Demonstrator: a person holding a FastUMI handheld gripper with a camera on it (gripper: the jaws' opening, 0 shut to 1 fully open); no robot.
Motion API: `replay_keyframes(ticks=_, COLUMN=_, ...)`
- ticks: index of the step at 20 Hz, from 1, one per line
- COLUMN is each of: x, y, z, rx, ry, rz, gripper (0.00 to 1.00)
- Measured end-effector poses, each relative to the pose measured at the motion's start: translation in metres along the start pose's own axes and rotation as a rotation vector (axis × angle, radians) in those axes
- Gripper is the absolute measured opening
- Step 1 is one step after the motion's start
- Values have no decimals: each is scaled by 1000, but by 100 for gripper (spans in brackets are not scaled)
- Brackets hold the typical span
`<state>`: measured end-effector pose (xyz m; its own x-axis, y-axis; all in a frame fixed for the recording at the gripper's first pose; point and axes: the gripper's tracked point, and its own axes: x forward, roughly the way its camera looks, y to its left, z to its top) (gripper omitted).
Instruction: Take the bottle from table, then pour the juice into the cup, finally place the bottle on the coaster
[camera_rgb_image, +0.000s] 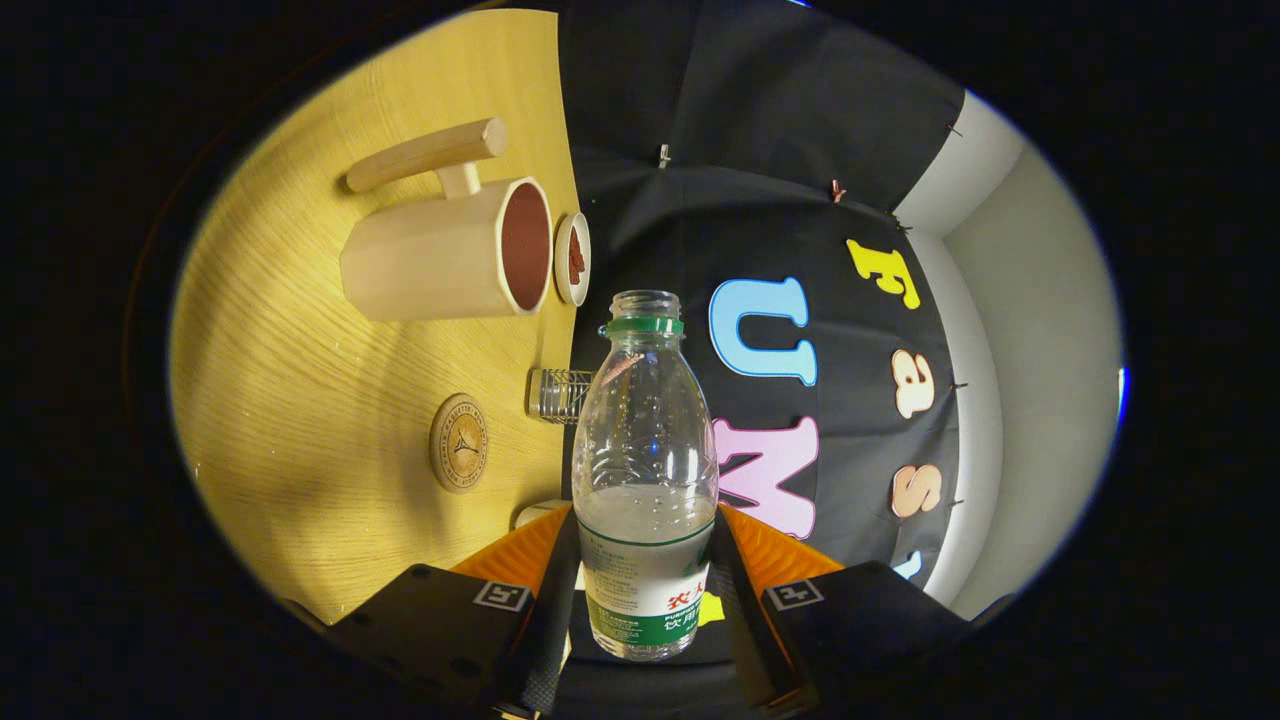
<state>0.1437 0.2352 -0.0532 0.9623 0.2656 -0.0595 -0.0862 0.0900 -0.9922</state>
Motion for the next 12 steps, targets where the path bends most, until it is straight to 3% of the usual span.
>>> replay_keyframes(ticks=12, x=9, y=5, z=8, rx=-122, ry=-14, rz=17, gripper=70)
